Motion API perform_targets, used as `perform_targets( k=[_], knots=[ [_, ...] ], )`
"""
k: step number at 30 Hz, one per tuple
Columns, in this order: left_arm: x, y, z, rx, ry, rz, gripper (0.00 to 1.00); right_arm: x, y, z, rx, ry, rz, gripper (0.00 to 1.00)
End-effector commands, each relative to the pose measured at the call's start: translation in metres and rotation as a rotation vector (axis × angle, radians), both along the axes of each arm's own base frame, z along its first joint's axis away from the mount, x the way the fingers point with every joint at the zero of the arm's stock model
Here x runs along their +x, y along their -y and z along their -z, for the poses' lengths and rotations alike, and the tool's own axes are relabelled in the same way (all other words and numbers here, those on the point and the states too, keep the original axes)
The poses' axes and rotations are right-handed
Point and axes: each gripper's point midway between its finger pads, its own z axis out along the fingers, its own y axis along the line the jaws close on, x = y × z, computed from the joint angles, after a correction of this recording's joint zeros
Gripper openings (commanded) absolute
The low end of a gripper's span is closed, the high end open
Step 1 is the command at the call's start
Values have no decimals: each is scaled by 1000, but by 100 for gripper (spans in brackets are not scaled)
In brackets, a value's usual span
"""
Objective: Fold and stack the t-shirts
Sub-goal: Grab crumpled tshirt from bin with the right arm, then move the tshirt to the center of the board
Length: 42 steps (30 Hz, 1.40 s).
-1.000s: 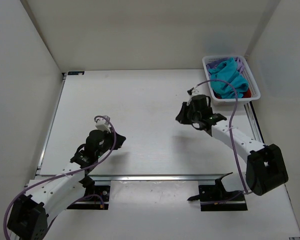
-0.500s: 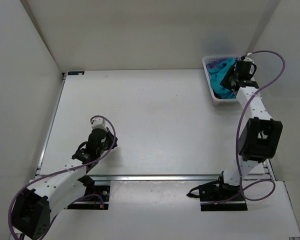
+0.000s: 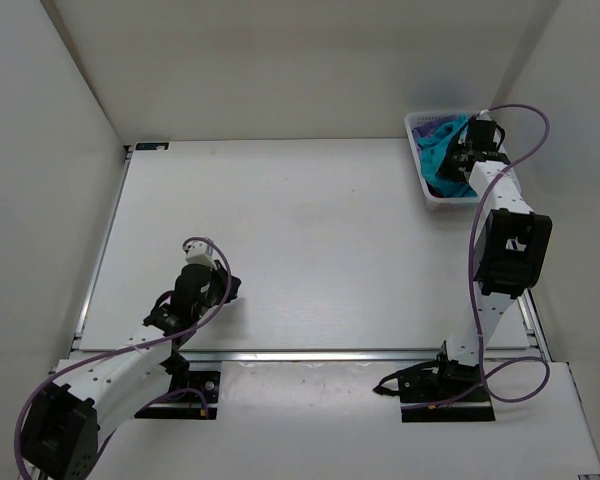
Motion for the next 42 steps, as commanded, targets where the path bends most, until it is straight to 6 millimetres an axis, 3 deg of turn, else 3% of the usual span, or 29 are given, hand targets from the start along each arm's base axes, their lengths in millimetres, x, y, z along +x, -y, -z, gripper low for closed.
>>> perform_targets(
  k=[1,3,6,8,9,10,11,12,13,14,15,16,17,19,20,22,25,27,28,30,31,34,35,36,39,42],
  knots=[
    [3,6,-8,-33,30,22,16,9,0,-33,40,100,-16,0],
    [4,6,-12,-43,39,20,16,9,-5,-47,53,147,-29,0],
    [5,9,-16,-51,39,28,16,4,-21,-117,75,287,-74,0],
    [6,14,-21,-60,45,38,17,-4,-40,-188,79,424,-138,0],
    [6,16,-22,-66,44,41,17,-13,-57,-216,88,472,-181,0],
    [6,17,-22,-72,43,44,17,-23,-79,-261,75,561,-235,0],
    [7,19,-27,-84,51,47,18,-33,-92,-294,56,612,-265,0],
    [7,18,-28,-83,53,43,20,-43,-114,-311,42,638,-304,0],
    [8,18,-29,-84,54,47,20,-58,-147,-348,33,712,-377,0],
    [10,17,-33,-95,58,35,20,-75,-158,-381,20,775,-400,0],
    [11,15,-33,-97,57,32,20,-89,-183,-393,31,798,-461,0],
    [13,13,-35,-103,58,22,22,-110,-204,-424,45,876,-518,0],
    [13,12,-37,-111,65,21,22,-129,-221,-442,77,924,-575,0],
    [15,6,-37,-121,61,1,23,-167,-240,-477,134,1039,-681,0],
    [14,4,-35,-121,57,-2,23,-172,-246,-477,165,1041,-707,0],
    [13,-2,-33,-132,50,-16,25,-209,-247,-505,214,1141,-792,0],
    [17,-11,-38,-137,64,-51,28,-212,-231,-499,276,1125,-829,1],
    [19,-15,-43,-137,81,-63,29,-186,-222,-458,317,1012,-807,0],
    [20,-17,-42,-149,77,-75,29,-188,-222,-455,319,1021,-824,0],
    [22,-22,-46,-159,88,-89,29,-157,-221,-392,380,888,-797,0],
    [22,-23,-47,-165,91,-97,31,-156,-219,-387,381,895,-787,1],
    [20,-23,-41,-170,75,-97,32,-126,-229,-278,466,678,-751,1],
    [19,-24,-39,-170,70,-99,33,-117,-230,-257,468,642,-723,0],
    [20,-25,-36,-174,59,-107,33,-111,-237,-217,477,562,-714,0],
    [18,-24,-31,-170,44,-100,33,-90,-246,-136,484,400,-647,0],
    [17,-23,-30,-160,45,-91,32,-67,-258,-102,491,302,-661,0]
  ],
)
